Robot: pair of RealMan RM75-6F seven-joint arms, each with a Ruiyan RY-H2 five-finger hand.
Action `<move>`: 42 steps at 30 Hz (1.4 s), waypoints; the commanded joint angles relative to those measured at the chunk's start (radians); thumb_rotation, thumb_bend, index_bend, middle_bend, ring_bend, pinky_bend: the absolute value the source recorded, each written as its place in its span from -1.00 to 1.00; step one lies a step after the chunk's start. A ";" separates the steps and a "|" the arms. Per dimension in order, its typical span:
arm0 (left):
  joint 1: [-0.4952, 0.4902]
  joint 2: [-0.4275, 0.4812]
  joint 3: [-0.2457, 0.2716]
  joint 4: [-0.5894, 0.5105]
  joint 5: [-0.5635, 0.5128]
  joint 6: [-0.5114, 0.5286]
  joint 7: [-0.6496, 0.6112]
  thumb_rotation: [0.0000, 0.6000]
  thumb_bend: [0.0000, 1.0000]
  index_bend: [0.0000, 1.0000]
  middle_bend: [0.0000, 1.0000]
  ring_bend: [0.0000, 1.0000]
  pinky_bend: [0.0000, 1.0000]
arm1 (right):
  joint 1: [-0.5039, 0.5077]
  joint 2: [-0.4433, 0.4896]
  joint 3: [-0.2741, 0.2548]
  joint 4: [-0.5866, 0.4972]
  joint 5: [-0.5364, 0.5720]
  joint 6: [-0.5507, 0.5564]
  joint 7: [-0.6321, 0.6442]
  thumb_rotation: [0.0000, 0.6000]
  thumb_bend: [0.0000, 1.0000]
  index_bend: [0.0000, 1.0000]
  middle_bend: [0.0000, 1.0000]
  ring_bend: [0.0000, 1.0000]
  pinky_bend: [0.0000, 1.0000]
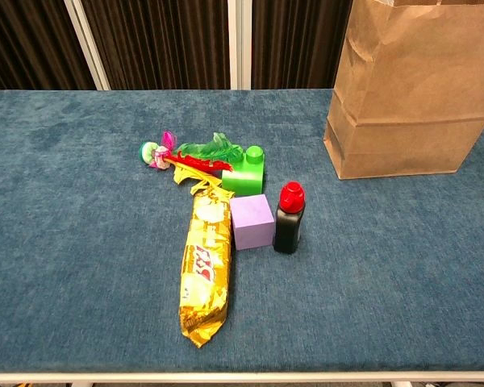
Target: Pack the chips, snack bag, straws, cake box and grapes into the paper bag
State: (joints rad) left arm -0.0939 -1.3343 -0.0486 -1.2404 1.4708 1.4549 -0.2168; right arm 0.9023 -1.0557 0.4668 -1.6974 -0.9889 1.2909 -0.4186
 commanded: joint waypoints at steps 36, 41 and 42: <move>0.011 0.007 0.001 -0.002 -0.007 0.002 0.001 1.00 -0.82 -0.91 -0.98 -1.00 -0.77 | -0.340 -0.037 -0.540 -0.208 -0.543 -0.095 0.108 1.00 -1.00 -0.53 -0.57 -0.82 -0.78; 0.014 0.012 0.004 -0.016 -0.004 0.006 0.017 1.00 -0.82 -0.91 -0.98 -1.00 -0.77 | -0.504 -0.072 -0.580 -0.092 -0.534 0.081 0.110 1.00 -1.00 -0.52 -0.56 -0.82 -0.78; 0.016 0.014 0.005 -0.019 -0.005 0.006 0.019 1.00 -0.82 -0.91 -0.98 -1.00 -0.77 | -0.528 -0.079 -0.583 -0.067 -0.533 0.108 0.120 1.00 -1.00 -0.52 -0.56 -0.82 -0.78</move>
State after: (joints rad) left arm -0.0793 -1.3213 -0.0446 -1.2580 1.4660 1.4602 -0.1993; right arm 0.4530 -1.1157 -0.0817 -1.8354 -1.5152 1.3191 -0.2946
